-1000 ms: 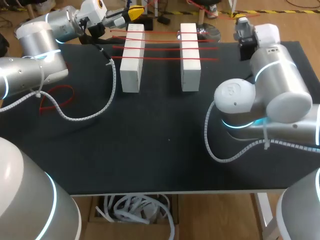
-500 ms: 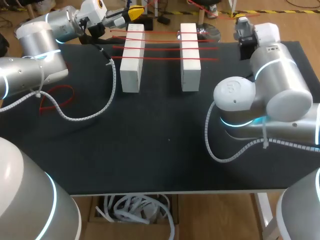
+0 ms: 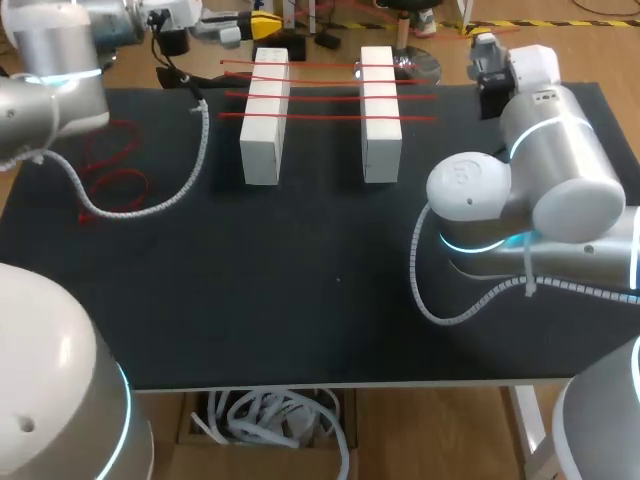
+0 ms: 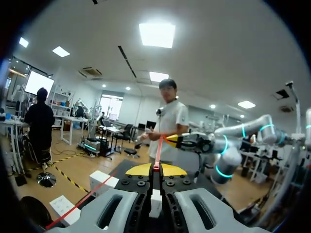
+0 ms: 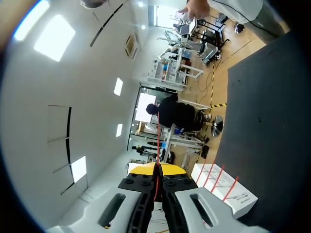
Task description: Grab the tape and strap the tape.
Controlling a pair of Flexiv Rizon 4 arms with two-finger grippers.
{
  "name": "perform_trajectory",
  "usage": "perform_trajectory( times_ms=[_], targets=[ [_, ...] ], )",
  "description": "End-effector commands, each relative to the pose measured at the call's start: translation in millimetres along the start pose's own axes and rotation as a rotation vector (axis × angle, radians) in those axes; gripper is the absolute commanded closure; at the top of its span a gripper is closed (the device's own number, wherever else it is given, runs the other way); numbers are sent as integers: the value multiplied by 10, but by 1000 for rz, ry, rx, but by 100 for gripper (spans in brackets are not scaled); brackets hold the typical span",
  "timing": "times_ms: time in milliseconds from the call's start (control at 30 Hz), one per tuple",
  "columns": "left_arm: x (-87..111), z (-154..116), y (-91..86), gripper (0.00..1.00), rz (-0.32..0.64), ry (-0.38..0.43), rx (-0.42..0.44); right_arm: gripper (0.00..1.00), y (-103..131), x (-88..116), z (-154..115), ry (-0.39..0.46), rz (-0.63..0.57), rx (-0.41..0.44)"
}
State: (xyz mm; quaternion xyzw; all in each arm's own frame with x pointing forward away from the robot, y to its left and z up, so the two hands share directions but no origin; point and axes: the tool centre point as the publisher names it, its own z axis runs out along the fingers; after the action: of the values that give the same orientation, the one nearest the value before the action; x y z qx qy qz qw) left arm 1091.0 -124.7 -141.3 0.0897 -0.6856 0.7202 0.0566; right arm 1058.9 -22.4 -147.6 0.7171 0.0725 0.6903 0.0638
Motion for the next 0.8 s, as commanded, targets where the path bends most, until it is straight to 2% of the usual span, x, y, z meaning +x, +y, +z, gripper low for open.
perform_trajectory(
  times_ms=[33,233,300,400,567,800],
  targets=[
    [165,-8,-78,100,-2,-225,-238,100,5,32,-8,-10,-1,1],
    [159,-11,-66,100,22,-274,-325,100,5,32,-8,-10,-1,1],
    [159,9,-75,100,33,-275,-387,100,5,32,-8,-10,-1,1],
    [158,37,-78,100,50,-268,-429,100,5,32,-8,-10,-1,1],
    [151,68,-93,100,73,-226,-428,100,5,32,-8,-10,-1,1],
    [151,68,-93,100,73,-226,-428,100,5,32,-8,-10,-1,1]
  ],
)
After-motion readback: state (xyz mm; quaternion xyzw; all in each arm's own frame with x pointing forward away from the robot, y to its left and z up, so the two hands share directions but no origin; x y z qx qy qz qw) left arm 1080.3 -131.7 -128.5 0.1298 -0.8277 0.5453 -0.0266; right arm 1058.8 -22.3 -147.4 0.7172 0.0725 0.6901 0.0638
